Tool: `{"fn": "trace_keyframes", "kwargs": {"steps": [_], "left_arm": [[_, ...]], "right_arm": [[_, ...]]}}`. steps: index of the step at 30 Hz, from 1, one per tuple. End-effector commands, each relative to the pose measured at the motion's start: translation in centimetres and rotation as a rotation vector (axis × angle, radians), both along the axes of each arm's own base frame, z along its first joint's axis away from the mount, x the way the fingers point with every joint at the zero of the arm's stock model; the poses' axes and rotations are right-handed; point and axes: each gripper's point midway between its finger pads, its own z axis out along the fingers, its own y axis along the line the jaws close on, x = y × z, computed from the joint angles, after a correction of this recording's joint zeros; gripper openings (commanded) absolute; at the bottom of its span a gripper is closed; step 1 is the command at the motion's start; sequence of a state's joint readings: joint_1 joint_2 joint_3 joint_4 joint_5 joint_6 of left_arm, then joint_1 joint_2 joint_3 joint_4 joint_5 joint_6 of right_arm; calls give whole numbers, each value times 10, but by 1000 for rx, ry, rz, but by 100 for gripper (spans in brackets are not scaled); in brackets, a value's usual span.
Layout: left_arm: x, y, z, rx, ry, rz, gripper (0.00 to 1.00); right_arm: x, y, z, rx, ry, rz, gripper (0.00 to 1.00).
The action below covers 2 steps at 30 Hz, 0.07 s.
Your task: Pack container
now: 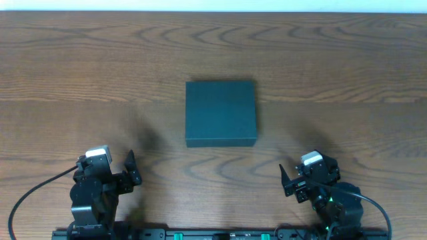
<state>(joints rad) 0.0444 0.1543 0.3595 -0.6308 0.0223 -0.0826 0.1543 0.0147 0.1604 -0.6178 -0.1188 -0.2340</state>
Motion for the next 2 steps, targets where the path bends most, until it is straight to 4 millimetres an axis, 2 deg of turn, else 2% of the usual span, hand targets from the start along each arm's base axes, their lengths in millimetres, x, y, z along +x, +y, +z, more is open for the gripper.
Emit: {"fn": "trace_keyframes", "kwargs": {"steps": [1,2], "left_arm": [[0,2,2,-6,-9,17,95],[0,2,2,-6,-9,17,95]], "right_arm": [[1,-3,0,12,-1,-25,99],[1,-3,0,12,-1,-25,99]]}}
